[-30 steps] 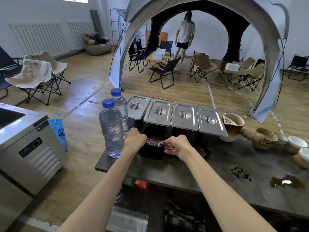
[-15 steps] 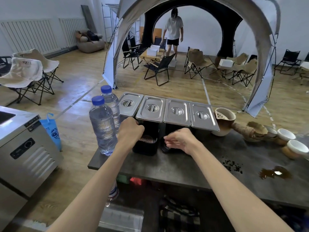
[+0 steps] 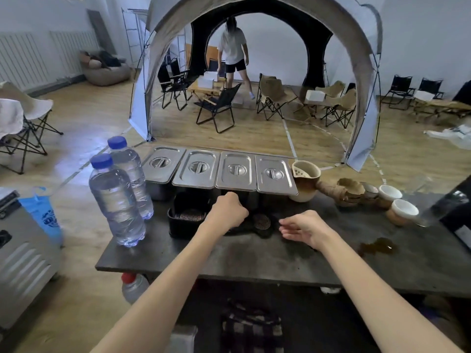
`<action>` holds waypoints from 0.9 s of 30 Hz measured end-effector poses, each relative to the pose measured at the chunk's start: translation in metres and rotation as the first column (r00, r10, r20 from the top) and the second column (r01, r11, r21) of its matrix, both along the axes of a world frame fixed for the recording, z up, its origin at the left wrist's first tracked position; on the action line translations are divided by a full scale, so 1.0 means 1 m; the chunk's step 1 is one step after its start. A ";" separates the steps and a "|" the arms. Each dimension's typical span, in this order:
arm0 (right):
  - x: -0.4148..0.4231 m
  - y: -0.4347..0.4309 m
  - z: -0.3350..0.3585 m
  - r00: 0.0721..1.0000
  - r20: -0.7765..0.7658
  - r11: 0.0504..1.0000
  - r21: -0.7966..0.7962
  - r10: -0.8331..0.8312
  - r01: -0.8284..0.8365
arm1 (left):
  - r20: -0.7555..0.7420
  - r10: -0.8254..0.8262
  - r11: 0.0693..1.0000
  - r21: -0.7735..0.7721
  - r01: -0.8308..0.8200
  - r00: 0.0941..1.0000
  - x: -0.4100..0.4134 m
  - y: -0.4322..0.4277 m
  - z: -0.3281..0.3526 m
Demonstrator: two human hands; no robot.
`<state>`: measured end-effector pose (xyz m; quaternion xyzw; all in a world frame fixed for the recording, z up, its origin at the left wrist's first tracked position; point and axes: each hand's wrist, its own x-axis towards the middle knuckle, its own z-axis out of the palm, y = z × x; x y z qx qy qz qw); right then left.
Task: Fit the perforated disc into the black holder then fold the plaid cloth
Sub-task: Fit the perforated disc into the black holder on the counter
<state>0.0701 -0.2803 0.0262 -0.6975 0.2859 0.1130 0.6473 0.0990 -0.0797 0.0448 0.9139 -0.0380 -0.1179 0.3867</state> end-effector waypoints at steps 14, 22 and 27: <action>0.032 0.035 -0.003 0.988 0.000 0.987 -0.050 0.153 -0.152 | -0.032 0.134 0.989 0.062 -0.132 0.990 -0.011 0.003 -0.014; 0.042 0.049 -0.002 0.972 -0.031 0.969 -0.083 0.231 -0.233 | -0.112 0.213 0.977 0.008 -0.214 0.971 -0.007 -0.003 -0.013; 0.040 0.041 -0.003 0.972 -0.011 0.972 0.044 0.233 -0.232 | -0.190 0.244 0.957 -0.110 -0.268 0.951 -0.003 -0.003 -0.020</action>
